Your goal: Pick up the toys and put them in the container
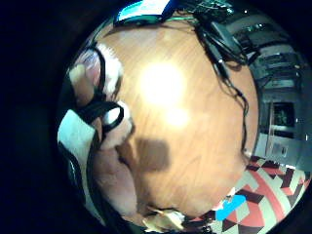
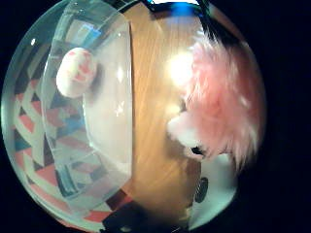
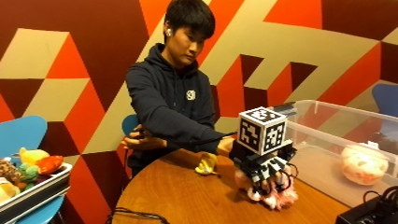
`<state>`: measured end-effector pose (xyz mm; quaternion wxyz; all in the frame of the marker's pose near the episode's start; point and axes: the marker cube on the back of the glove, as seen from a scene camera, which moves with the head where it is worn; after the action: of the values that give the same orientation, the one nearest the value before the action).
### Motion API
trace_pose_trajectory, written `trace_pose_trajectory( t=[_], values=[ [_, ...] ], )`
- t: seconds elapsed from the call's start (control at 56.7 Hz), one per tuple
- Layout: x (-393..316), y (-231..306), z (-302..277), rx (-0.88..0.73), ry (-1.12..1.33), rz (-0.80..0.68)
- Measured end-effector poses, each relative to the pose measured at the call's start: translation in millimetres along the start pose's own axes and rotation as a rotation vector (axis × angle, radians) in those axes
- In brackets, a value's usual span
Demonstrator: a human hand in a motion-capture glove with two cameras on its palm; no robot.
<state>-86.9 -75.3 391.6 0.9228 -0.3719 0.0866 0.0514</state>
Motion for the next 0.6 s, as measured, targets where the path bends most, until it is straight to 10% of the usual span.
trace_pose_trajectory(
  t=[0.599],
  values=[
    [-101.0,96.7,-249.7,0.438,-0.331,-0.342]
  ],
)
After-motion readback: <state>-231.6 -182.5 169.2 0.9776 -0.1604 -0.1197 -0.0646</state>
